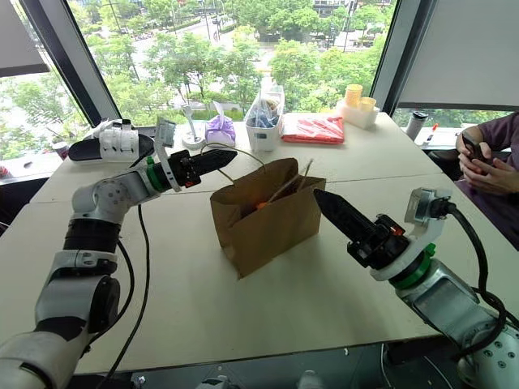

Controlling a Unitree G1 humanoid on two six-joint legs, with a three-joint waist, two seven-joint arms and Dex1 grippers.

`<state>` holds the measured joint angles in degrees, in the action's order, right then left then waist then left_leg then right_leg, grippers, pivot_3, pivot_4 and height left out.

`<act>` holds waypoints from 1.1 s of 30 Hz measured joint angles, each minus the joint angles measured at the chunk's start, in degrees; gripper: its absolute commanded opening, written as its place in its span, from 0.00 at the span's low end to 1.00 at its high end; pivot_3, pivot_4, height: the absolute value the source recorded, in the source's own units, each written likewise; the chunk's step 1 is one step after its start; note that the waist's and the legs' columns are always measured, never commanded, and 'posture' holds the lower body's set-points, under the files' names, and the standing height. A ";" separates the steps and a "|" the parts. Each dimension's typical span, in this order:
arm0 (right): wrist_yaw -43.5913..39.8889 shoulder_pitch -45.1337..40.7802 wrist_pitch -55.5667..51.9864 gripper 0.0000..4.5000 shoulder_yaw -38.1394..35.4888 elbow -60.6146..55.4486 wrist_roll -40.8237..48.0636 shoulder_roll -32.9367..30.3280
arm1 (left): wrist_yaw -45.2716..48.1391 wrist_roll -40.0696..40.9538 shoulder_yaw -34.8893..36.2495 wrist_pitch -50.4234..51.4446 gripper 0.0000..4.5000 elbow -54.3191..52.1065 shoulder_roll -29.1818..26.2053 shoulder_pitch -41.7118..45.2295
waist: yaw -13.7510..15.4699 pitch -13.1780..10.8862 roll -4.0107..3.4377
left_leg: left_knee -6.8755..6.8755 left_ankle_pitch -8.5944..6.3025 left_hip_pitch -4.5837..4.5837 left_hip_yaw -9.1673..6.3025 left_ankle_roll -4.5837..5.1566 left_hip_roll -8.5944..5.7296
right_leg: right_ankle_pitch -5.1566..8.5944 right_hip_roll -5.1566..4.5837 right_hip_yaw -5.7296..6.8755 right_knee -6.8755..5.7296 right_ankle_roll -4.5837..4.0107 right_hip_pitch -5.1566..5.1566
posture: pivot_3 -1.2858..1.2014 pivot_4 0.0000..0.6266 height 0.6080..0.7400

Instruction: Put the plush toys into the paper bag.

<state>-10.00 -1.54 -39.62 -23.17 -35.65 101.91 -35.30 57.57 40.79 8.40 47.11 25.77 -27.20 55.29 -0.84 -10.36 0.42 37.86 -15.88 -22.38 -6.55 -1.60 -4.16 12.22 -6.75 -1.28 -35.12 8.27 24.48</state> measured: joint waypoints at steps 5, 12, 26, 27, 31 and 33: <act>-0.70 3.24 -1.87 0.99 3.99 -1.00 -4.76 -2.53 | 1.88 0.58 1.49 1.69 0.98 -1.70 -3.21 -4.24 | 0.08 0.00 0.00 | 0.03 -0.01 0.02 0.02 0.03 0.01 | 0.00 0.00 -0.01 -0.01 0.00 0.00 | 0.52 0.24 1.00; -2.68 -2.00 -2.15 0.99 9.95 2.52 -11.46 -1.91 | 0.82 -3.56 0.77 -3.30 0.98 -0.13 -1.84 -4.83 | 0.47 0.00 0.02 | 0.11 -0.02 0.00 0.01 0.02 -0.01 | 0.00 -0.02 0.00 0.00 0.00 -0.05 | 0.52 0.24 1.00; -5.26 -4.88 -2.66 0.80 15.34 6.03 -21.82 0.54 | -1.07 4.14 6.73 6.85 1.00 -8.94 -1.09 -16.98 | 0.08 -0.02 0.04 | 0.05 -0.03 0.01 -0.05 0.05 0.02 | 0.00 -0.02 -0.05 -0.05 0.00 0.06 | 0.52 0.24 1.00; -5.16 -5.28 -2.66 0.71 15.51 6.34 -22.54 0.57 | -1.11 4.39 6.73 7.45 1.00 -10.48 -1.88 -18.35 | 0.07 -0.02 0.04 | 0.05 -0.03 0.01 -0.06 0.04 0.03 | 0.00 -0.02 -0.05 -0.05 0.00 0.06 | 0.52 0.24 1.00; -5.95 -7.43 -3.31 0.26 17.28 8.09 -26.59 0.70 | -2.49 4.98 7.94 7.82 1.00 -21.21 -6.35 -23.72 | 0.23 -0.01 0.02 | 0.04 -0.04 0.01 -0.06 0.04 0.05 | 0.00 -0.04 -0.08 -0.02 -0.01 0.06 | 0.52 0.24 1.00; -7.11 -9.80 -4.10 0.15 19.44 9.51 -28.89 1.31 | -3.49 4.95 8.13 7.46 1.00 -27.81 -7.50 -27.07 | 0.20 -0.01 0.02 | 0.04 -0.04 0.01 -0.05 0.03 0.05 | 0.00 -0.06 -0.09 0.00 -0.01 0.04 | 0.52 0.24 1.00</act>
<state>-17.12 -11.34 -43.72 -3.73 -26.14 73.02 -33.99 54.07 45.74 16.54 54.57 -2.05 -34.70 28.23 -0.65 -10.37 0.44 37.90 -15.92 -22.37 -6.60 -1.57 -4.12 12.22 -6.81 -1.37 -35.12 8.26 24.52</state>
